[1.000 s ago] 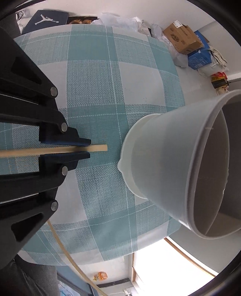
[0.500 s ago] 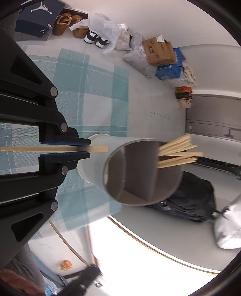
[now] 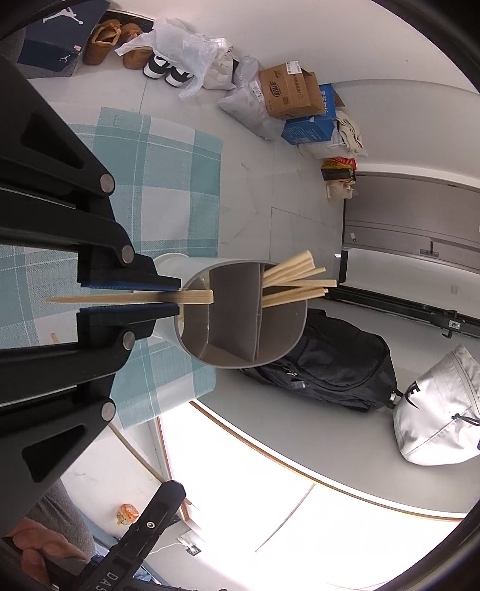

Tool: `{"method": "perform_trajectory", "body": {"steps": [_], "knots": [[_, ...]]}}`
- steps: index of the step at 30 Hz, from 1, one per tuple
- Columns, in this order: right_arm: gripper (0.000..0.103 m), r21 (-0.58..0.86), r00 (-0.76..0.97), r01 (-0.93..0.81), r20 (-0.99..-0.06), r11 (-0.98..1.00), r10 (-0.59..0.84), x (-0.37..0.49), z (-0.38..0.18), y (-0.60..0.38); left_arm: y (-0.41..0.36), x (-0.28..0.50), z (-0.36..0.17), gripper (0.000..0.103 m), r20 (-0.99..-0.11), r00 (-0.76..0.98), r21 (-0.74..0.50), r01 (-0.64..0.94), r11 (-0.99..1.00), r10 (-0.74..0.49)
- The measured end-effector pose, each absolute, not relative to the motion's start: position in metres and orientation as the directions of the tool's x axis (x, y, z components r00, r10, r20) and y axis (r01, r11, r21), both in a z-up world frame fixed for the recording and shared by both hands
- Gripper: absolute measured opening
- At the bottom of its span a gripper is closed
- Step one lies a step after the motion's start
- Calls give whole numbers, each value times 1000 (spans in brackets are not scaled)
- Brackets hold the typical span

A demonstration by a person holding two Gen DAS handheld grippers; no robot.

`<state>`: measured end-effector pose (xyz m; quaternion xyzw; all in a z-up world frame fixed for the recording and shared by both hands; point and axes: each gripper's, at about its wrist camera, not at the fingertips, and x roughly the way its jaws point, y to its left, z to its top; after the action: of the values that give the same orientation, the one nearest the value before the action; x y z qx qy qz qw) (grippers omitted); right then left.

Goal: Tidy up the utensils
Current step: 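Carry the left gripper's chopstick over the holder while the right gripper carries its chopstick there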

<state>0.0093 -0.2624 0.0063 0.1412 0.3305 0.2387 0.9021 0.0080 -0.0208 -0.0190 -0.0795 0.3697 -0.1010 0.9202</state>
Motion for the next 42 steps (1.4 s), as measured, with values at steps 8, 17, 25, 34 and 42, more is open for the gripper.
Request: {"method": "perform_trajectory", "body": {"steps": [8, 17, 25, 34, 42], "knots": [[4, 358, 693, -360, -516, 862, 503, 14, 34, -251, -20, 7, 6, 2, -643, 717, -231, 155, 960, -270], [4, 307, 717, -388, -491, 869, 494, 39, 85, -240, -15, 20, 53, 2, -605, 735, -262, 181, 948, -307], [4, 303, 742, -385, -459, 872, 488, 80, 132, -239, -17, 50, 98, 2, -543, 777, -265, 200, 943, -318], [4, 265, 752, -389, -461, 882, 471, 130, 159, -232, -13, 86, 114, 2, -509, 805, -286, 176, 942, -305], [4, 187, 729, -426, -509, 885, 458, 164, 148, -207, -6, 119, 89, 2, -534, 789, -325, 140, 935, -303]]}}
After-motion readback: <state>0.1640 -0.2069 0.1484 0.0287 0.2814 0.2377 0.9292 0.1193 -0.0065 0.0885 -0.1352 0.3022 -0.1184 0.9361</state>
